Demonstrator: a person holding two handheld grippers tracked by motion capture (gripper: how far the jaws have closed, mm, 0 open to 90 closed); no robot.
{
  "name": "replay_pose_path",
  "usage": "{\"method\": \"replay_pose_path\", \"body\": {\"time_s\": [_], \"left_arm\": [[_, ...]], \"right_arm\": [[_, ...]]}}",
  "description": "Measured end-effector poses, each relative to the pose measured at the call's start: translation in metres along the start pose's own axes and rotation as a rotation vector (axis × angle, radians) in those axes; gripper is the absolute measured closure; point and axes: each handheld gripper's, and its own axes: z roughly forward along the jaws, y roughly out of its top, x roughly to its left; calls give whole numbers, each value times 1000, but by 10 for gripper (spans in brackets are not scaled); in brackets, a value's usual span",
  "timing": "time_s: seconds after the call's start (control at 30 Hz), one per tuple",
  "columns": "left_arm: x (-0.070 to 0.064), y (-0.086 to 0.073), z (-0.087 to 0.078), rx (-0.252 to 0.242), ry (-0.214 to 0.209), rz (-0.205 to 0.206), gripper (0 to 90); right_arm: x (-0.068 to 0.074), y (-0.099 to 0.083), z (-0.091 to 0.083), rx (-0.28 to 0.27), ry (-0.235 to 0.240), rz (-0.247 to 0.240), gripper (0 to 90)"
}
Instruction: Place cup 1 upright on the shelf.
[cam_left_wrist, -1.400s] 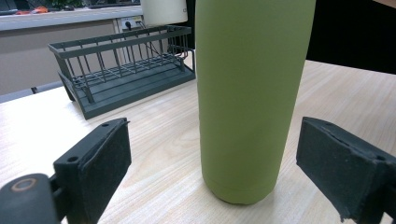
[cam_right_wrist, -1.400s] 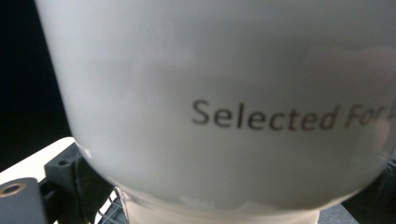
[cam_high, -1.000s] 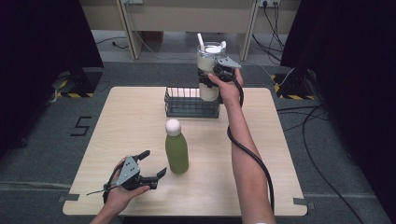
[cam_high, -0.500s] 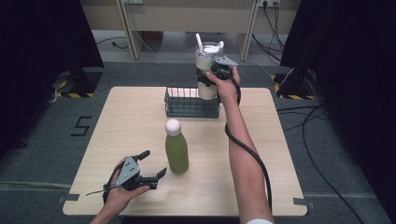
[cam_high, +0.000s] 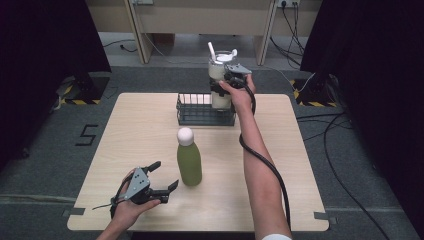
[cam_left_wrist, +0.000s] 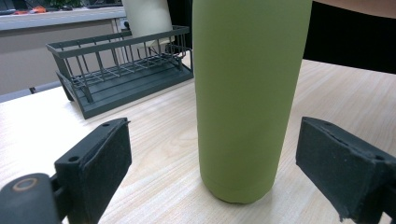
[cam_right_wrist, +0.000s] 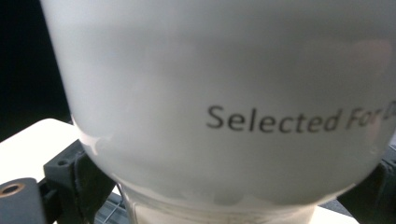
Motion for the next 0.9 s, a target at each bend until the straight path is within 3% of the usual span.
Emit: {"method": "replay_pose_path", "body": {"time_s": [0.43,0.9], "left_arm": [[-1,0,0,3,-4,3,98],[-3,0,0,4,-10,9,99]], "right_arm": [[0,-16,5,40,-5,-16,59],[4,-23,-2,25,-3,-40,59]]}}
